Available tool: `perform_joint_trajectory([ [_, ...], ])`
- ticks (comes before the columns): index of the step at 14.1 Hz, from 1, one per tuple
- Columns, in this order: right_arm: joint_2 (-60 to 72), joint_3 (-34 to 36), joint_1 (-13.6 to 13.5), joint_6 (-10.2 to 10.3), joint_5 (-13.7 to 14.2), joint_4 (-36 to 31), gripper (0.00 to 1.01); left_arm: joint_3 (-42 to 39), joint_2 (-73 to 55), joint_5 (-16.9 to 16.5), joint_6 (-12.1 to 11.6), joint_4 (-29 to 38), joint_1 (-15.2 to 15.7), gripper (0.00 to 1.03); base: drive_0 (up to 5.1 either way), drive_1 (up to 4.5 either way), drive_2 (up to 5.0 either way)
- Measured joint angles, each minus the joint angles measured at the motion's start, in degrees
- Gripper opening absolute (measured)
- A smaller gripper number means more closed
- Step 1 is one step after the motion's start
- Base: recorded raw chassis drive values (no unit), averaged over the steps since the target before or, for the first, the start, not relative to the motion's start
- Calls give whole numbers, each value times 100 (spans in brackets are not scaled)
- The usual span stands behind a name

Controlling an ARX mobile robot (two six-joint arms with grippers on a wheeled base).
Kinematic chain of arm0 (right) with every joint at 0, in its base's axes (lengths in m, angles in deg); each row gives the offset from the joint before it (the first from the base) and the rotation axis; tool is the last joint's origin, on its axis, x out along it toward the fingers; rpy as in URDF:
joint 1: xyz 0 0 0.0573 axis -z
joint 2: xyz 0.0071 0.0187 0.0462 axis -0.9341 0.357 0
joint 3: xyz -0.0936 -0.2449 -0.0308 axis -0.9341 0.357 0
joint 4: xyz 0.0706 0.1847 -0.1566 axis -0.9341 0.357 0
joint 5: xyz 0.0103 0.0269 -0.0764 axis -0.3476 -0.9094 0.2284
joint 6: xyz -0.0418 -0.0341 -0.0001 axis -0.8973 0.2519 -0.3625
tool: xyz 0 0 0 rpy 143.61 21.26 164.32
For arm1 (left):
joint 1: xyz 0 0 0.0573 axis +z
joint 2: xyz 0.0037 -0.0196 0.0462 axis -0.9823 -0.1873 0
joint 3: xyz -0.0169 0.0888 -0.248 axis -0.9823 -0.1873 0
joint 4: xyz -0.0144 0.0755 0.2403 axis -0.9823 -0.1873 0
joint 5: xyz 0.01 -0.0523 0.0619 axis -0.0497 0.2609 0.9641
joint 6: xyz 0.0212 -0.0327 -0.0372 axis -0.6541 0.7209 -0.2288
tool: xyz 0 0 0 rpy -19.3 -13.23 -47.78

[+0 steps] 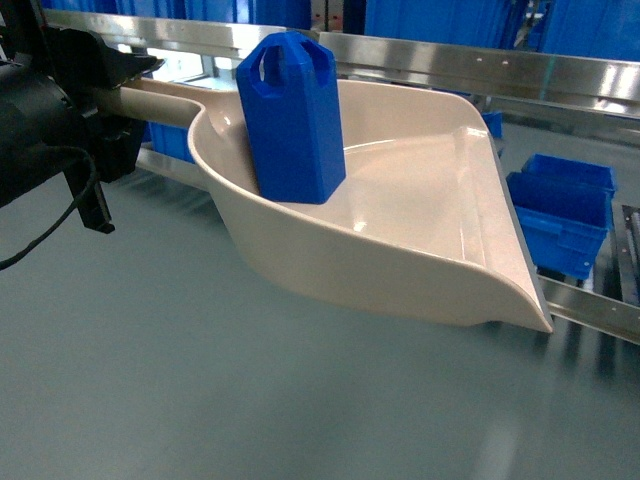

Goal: Place part in tray to right shelf

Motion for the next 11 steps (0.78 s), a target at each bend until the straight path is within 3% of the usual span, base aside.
perform_joint_trajectory([
  [11,0,0,0,0,0,-2,98,0,0,7,-2,0,7,12,-144,-144,-144],
])
